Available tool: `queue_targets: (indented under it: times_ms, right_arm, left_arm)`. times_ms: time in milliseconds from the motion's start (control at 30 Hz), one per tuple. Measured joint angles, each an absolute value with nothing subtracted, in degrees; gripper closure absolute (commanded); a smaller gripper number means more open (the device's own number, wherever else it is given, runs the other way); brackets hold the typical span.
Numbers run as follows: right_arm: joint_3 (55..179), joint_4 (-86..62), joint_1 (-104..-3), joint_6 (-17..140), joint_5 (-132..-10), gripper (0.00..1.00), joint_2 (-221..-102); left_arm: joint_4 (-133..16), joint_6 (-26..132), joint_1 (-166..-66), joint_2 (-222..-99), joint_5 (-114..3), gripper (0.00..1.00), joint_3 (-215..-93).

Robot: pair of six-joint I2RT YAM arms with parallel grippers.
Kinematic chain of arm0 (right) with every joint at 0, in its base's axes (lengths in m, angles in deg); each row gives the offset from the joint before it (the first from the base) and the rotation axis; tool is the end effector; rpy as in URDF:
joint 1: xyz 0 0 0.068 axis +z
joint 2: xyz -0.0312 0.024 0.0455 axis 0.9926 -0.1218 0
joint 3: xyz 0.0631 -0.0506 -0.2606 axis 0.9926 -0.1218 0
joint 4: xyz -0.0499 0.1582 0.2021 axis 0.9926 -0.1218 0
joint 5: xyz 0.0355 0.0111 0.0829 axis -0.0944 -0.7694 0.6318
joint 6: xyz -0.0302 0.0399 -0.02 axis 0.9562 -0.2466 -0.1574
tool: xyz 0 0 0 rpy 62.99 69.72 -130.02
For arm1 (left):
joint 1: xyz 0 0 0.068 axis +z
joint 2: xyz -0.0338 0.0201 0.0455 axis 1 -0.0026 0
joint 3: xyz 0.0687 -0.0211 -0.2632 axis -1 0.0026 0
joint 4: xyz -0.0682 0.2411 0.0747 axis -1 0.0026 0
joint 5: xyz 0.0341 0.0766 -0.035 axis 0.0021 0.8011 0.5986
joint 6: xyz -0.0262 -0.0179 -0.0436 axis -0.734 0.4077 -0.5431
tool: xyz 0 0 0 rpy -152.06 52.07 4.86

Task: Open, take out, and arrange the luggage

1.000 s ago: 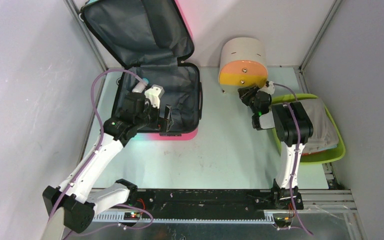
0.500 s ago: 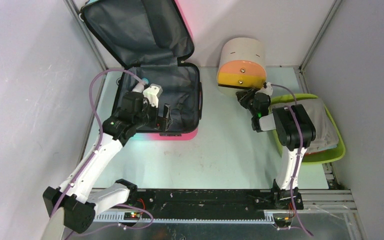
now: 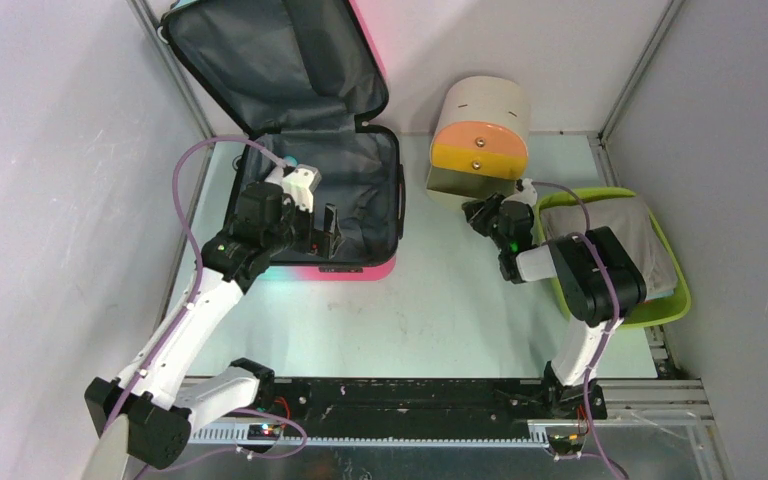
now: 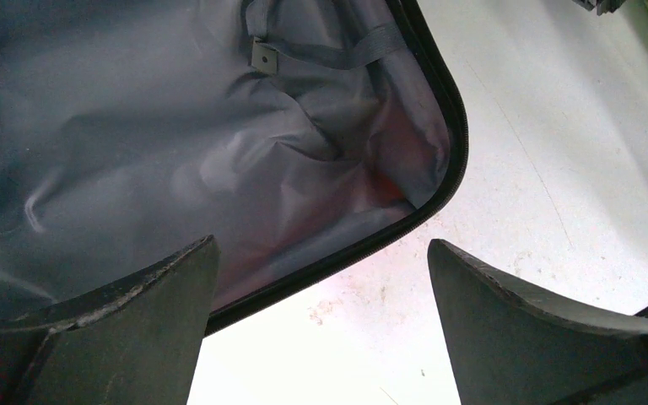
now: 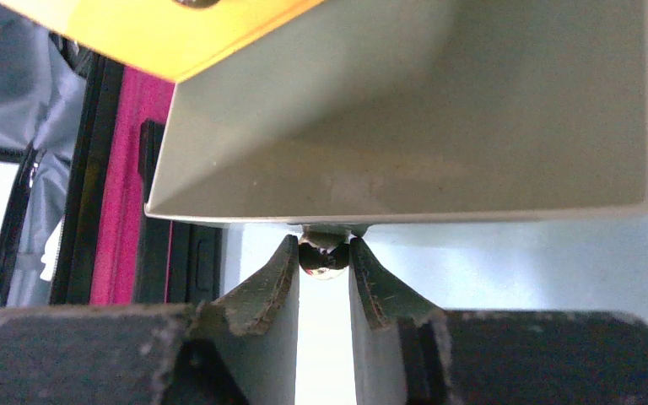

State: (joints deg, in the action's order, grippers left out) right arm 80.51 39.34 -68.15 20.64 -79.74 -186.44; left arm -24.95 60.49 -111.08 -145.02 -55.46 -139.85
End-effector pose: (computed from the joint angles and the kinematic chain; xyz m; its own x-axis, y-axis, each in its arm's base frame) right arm 0.3383 0.0888 0.1373 -0.3488 0.6738 -0.6515 0.0385 0.7048 0.7083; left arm 0.2070 -0.0858 0.3336 -0.5460 0.1362 -0.8266 0.4308 0.8919 -0.1376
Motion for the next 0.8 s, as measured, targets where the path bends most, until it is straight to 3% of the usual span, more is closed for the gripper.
queue_targets:
  times_ms: [267,467,800]
  right_arm:
    - [77.82,35.76,-63.61,20.49,-81.7,0.52,-182.0]
    - [77.49,25.38,-62.91,21.45,-82.91,0.45,-172.08]
    - [77.54,2.23,-59.39,32.9,-82.82,0.37,-141.33]
  left_arm:
    - [-25.35,60.52,-111.04,-145.02,-54.56,0.0,-139.85]
    - [-25.83,60.65,-111.04,-145.02,-51.92,0.0,-138.54]
    - [-23.71,67.36,-109.88,-150.95,-38.54,0.0,-143.17]
